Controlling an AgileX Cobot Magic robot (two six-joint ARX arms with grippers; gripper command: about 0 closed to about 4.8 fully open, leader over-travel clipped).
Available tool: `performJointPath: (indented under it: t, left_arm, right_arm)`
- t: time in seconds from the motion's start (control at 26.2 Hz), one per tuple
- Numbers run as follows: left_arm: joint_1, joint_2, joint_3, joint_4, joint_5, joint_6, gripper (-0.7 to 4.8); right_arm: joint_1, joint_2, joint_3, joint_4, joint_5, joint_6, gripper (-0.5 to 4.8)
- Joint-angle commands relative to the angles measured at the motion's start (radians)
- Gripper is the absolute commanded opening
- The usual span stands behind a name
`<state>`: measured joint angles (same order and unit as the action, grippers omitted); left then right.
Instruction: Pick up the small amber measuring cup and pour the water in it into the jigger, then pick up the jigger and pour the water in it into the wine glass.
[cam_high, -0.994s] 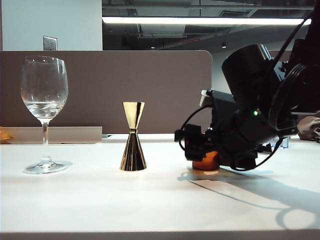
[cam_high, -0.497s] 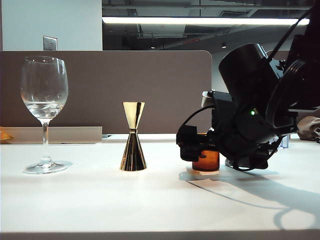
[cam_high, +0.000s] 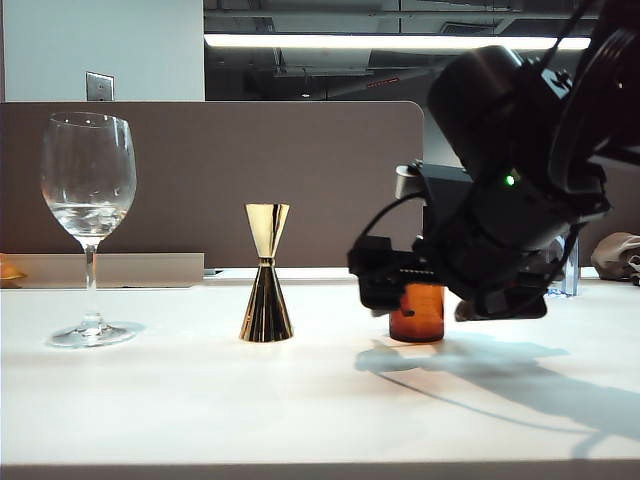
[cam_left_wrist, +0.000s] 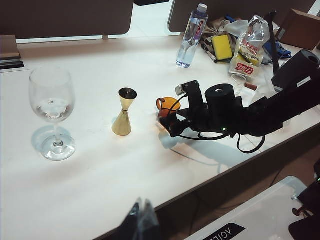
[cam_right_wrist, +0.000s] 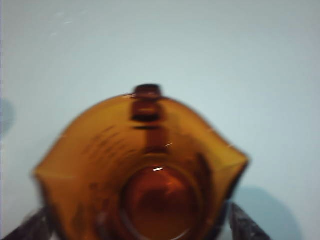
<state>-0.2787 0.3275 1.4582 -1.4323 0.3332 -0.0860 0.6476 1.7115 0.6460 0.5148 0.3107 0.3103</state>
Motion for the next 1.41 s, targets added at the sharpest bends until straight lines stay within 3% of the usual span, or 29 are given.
performJointPath:
  t: [0.04, 0.65, 0.92, 1.07, 1.41]
  left_arm:
    - [0.0, 0.0, 0.003, -0.005, 0.004, 0.0, -0.02]
    - [0.0, 0.0, 0.003, -0.005, 0.003, 0.0, -0.02]
    - [0.0, 0.001, 0.003, -0.005, 0.004, 0.0, -0.02]
    - [0.001, 0.001, 0.003, -0.005, 0.004, 0.0, -0.02]
    - [0.001, 0.001, 0.003, -0.005, 0.004, 0.0, -0.02]
  right_arm:
    - [0.027, -0.024, 0.004, -0.026, -0.006, 0.012, 4.79]
    - [0.209, -0.113, 0.005, -0.072, 0.009, 0.031, 4.79]
    - [0.221, -0.112, 0.031, -0.038, -0.027, 0.022, 4.78]
    - [0.221, -0.108, 0.084, -0.039, -0.121, -0.132, 4.16]
    - [0.22, -0.03, 0.167, -0.048, -0.126, -0.298, 4.17]
